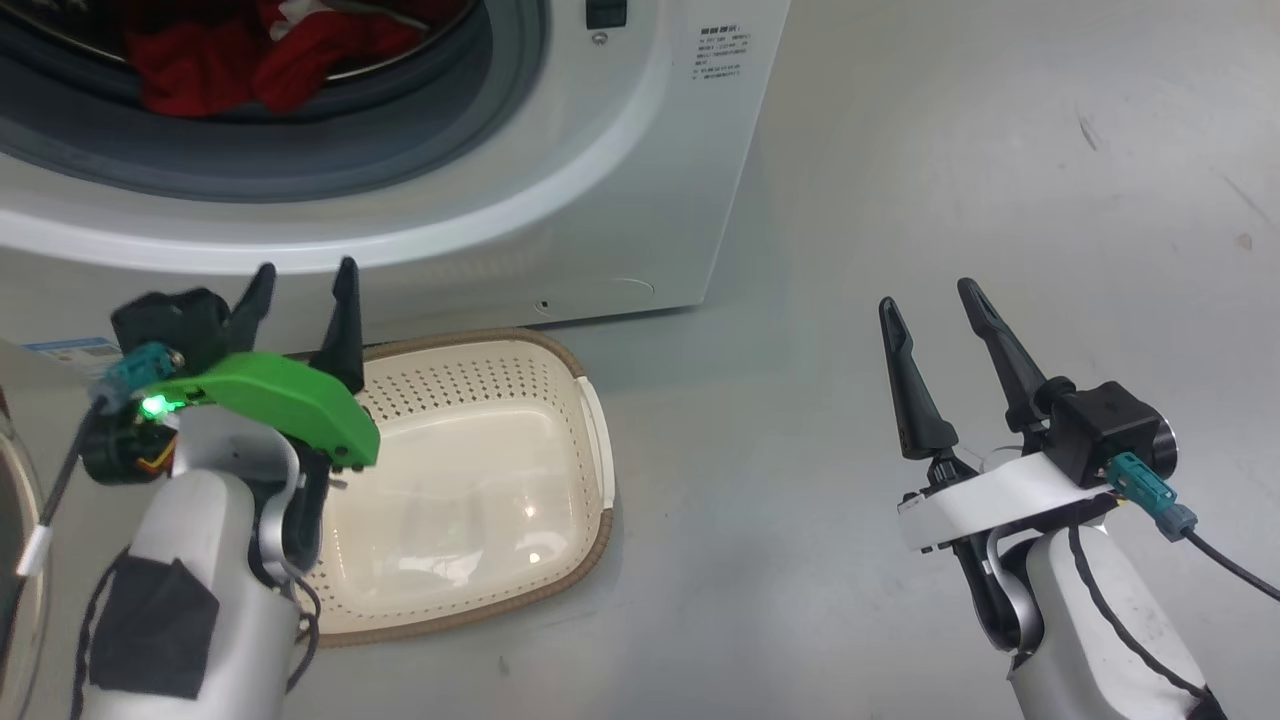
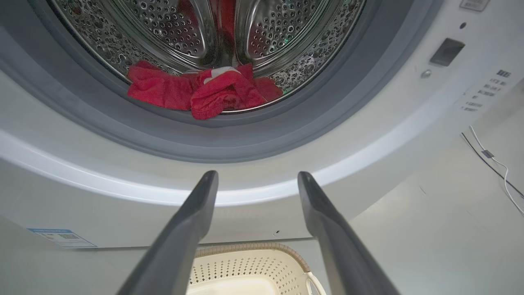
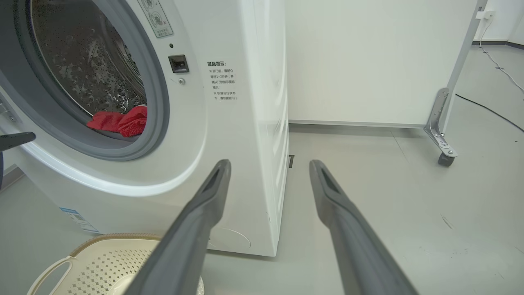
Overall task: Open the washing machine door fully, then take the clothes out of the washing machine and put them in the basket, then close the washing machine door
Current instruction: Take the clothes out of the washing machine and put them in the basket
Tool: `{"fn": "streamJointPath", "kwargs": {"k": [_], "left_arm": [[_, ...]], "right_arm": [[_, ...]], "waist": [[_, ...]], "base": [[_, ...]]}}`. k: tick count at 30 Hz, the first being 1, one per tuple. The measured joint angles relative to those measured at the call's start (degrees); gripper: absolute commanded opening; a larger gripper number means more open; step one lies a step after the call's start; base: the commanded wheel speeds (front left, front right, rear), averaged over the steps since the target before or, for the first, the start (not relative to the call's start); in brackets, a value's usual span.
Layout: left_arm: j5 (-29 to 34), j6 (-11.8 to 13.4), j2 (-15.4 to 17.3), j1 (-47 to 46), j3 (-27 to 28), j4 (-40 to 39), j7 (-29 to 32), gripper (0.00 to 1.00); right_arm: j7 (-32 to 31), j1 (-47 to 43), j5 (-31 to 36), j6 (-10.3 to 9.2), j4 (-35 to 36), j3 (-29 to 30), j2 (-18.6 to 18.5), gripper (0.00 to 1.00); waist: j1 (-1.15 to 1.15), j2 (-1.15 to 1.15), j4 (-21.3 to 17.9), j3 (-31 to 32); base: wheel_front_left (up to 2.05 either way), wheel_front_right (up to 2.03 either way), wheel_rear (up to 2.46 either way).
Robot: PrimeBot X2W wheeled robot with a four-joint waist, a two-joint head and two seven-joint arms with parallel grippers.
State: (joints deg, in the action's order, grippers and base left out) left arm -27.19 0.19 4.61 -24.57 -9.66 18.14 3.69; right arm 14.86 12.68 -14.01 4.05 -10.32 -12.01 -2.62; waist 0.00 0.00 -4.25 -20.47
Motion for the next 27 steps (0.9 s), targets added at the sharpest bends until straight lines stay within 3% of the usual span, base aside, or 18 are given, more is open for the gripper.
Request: {"fn": "streamJointPath", "kwargs": {"k": [7, 17, 27], "left_arm": [[-0.9, -0.01, 1.23, -9.46, 2.15, 1.99, 2.49, 1.0], [-0.16, -0.09, 7.42, -22.56, 4.64, 7.05, 5.08, 1.0], [0.12, -0.53, 12.48, -29.73, 7.16, 11.4, 7.39, 1.0]], "right_arm": [[0.0, 2.24, -1.14, -0.1, 0.58, -0.98, -0.05, 1.0], [0.01, 6.08, -3.88, -0.19, 0.88, -5.04, -0.15, 1.0], [0.01, 7.08, -6.38, -0.2, 0.92, -9.37, -0.18, 1.0]], "waist": [[0.0, 0.0, -2.14, -4.64], [0.0, 0.0, -6.95, -11.07], [0.0, 0.0, -12.4, -14.51]], "base": [[0.0, 0.0, 0.0], [0.0, 0.0, 0.0], [0.0, 0.0, 0.0]]}}
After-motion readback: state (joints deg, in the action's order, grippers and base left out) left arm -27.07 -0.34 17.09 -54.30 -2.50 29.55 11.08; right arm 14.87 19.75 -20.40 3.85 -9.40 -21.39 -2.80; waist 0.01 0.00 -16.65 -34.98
